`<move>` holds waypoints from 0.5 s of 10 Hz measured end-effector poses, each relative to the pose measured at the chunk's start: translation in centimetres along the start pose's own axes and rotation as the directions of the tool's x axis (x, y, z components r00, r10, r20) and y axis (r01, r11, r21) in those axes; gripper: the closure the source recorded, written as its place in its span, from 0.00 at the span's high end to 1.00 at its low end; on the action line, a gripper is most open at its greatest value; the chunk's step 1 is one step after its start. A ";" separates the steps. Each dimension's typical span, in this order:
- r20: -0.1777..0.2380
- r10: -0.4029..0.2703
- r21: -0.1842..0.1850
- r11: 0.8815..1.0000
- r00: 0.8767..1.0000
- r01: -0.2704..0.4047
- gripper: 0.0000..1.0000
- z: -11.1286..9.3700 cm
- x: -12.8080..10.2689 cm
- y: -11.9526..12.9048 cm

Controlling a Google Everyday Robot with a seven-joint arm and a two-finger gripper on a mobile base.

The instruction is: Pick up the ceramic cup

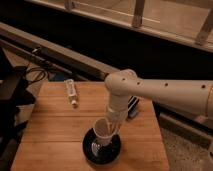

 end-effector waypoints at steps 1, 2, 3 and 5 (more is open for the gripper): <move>0.004 -0.003 0.001 1.000 1.000 0.003 0.15 -0.4 0.0 0.0; 0.009 -0.005 0.002 1.000 1.000 0.005 0.15 -0.7 0.0 -0.1; 0.013 -0.009 0.003 1.000 1.000 0.009 0.15 -1.0 0.0 -0.1; 0.017 -0.022 0.004 1.000 1.000 0.022 0.15 -1.5 0.0 0.4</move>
